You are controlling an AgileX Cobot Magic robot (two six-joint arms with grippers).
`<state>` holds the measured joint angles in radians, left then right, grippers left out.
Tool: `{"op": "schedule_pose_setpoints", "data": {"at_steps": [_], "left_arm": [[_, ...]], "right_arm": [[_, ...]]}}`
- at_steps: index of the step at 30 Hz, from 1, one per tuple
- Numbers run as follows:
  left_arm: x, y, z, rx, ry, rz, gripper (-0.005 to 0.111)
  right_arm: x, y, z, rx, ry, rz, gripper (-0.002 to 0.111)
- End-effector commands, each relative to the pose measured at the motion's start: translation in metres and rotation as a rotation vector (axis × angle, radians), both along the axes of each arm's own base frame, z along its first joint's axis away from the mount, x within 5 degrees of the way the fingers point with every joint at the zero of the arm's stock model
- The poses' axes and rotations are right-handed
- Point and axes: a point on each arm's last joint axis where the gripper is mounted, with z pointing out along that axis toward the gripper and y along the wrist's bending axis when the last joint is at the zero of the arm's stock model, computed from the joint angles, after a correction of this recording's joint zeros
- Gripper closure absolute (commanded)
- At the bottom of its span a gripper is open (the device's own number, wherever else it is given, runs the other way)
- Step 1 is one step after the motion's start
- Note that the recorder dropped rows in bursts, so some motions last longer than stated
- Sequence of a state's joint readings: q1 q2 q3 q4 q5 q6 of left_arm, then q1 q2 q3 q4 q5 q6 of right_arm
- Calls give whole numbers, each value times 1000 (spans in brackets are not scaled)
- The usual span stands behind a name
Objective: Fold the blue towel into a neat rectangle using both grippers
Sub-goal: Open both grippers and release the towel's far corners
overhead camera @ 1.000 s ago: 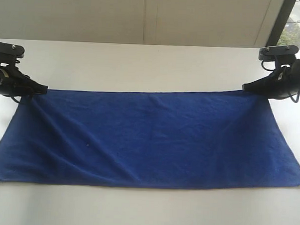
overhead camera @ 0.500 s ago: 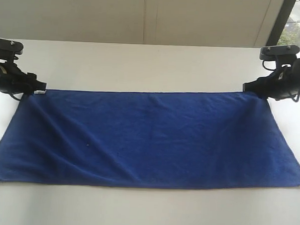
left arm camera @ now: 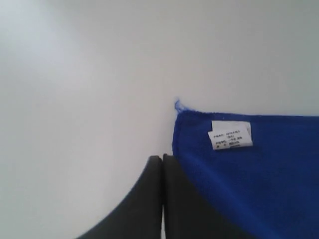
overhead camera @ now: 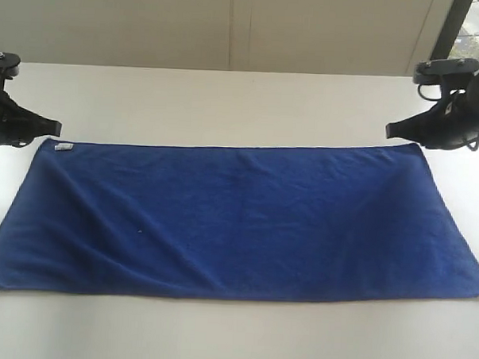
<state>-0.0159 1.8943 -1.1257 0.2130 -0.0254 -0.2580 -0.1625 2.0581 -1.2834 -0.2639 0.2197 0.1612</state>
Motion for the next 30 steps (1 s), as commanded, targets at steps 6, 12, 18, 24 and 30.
{"op": "schedule_pose_setpoints", "data": {"at_steps": [6,12,18,24,30], "left_arm": [[-5,3,-21,2,134,25,107],[-11,3,2,10,116,24,107],[-25,0,26,21,168,25,107],[-50,-46,16,46,261,-133,107],[-65,-52,1,54,323,-153,107]], "right_arm": [[5,2,-32,14,23,14,108],[5,2,-3,5,-41,13,108],[-11,1,38,-14,-2,-19,108],[-44,7,35,21,110,-48,108],[-65,13,6,66,162,-46,108]]}}
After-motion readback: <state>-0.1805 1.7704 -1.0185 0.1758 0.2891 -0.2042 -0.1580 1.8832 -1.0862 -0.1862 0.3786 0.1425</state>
